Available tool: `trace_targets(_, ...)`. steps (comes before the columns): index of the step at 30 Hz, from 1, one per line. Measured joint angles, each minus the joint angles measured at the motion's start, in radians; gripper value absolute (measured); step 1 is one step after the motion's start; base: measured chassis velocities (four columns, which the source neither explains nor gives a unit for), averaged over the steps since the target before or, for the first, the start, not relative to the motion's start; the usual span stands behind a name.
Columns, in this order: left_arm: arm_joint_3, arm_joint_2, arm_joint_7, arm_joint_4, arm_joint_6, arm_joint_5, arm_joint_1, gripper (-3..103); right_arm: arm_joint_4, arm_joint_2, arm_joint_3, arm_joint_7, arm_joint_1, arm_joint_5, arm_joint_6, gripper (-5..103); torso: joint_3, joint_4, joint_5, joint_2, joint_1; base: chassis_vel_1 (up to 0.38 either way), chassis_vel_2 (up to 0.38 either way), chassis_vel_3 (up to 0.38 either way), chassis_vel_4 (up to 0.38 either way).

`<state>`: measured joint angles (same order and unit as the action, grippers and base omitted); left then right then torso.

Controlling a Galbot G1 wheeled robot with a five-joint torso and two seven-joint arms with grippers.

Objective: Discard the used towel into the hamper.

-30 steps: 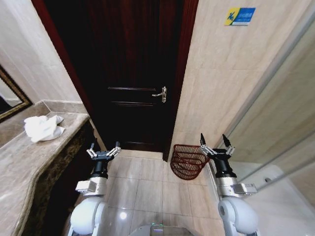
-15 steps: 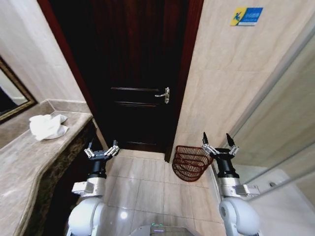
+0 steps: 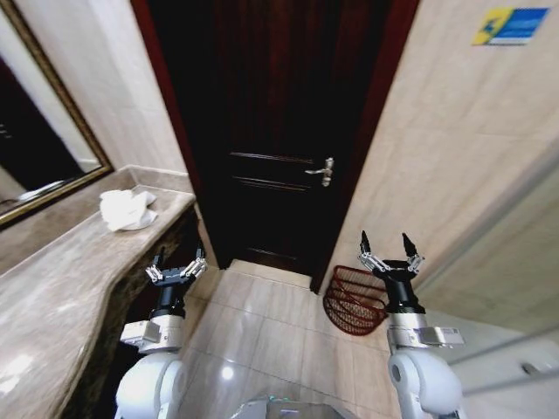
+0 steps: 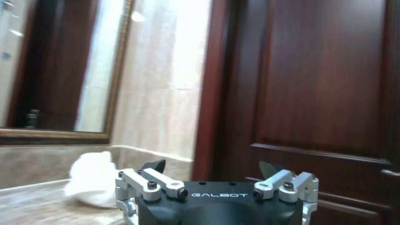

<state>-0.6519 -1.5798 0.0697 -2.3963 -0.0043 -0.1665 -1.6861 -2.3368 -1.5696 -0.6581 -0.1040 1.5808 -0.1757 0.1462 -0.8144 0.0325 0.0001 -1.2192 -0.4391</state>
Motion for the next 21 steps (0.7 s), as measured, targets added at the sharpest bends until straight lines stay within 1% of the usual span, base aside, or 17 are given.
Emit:
trace_targets(7, 0.0, -0.001, -0.007, 0.008, -0.01, -0.001, -0.004, 99, -0.006, -0.004, -0.006, -0.003, 0.001, -0.003, -0.015, 100, 0.0, 0.0, 0.0, 0.0, 0.0, 0.123, 0.116, 0.131, 0.132)
trace_targets(18, -0.002, -0.008, -0.003, 0.028, -0.023, 0.006, -0.01, 99, -0.004, -0.003, -0.015, -0.047, -0.002, -0.005, -0.022, 100, 0.0, 0.0, 0.0, 0.0, 0.0, 0.136, 0.121, 0.127, 0.129)
trace_targets(21, -0.01, -0.01, 0.011, 0.046, -0.044, 0.036, 0.001, 99, -0.005, -0.006, -0.019, -0.066, -0.003, -0.001, -0.029, 100, 0.0, 0.0003, -0.0001, 0.0, 0.0, 0.106, 0.116, 0.109, 0.112)
